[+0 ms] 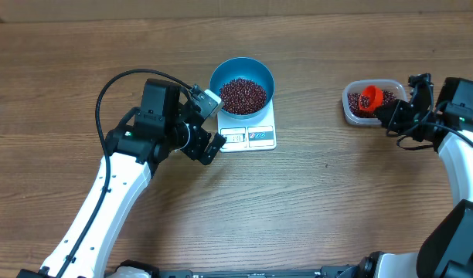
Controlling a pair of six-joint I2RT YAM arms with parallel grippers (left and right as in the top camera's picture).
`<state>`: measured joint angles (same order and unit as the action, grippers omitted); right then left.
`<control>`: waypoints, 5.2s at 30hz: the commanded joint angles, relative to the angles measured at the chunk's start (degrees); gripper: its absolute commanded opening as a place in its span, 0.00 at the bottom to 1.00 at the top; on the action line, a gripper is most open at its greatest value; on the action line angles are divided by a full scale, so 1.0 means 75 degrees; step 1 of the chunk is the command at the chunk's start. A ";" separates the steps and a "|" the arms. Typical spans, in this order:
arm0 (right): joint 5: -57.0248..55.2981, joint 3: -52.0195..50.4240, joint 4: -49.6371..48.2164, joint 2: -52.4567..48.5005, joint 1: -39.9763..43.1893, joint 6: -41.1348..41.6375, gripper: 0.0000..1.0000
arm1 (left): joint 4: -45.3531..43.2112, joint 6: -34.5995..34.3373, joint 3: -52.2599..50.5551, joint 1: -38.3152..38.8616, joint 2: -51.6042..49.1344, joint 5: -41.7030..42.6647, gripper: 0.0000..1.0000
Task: Scoop item into bowl and weigh 150g on scale
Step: 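Dip the red scoop into the bean tub and scoop beans, then lift the filled scoop and carry it left over the teal bowl, then tip the red scoop slightly over the teal bowl to trickle beans, then move the red scoop right back over the clear bean tub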
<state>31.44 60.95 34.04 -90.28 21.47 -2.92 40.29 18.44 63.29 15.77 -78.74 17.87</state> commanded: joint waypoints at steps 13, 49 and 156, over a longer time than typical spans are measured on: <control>0.2162 0.0332 -0.0073 0.0038 0.0149 0.0455 0.04 | -0.0006 0.0146 -0.0012 0.0052 0.0114 0.0137 1.00; 0.0291 0.0842 -0.2229 0.0044 -0.3934 0.0530 0.04 | -0.0006 0.0146 -0.0012 0.0052 0.0114 0.0134 1.00; 0.0737 0.0836 -0.2492 0.0041 -0.4444 0.2719 0.04 | -0.0006 0.0146 -0.0012 0.0052 0.0114 0.0137 1.00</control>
<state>31.31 65.63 16.10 -90.28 -13.17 12.47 40.29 18.44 63.29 15.77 -78.74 17.87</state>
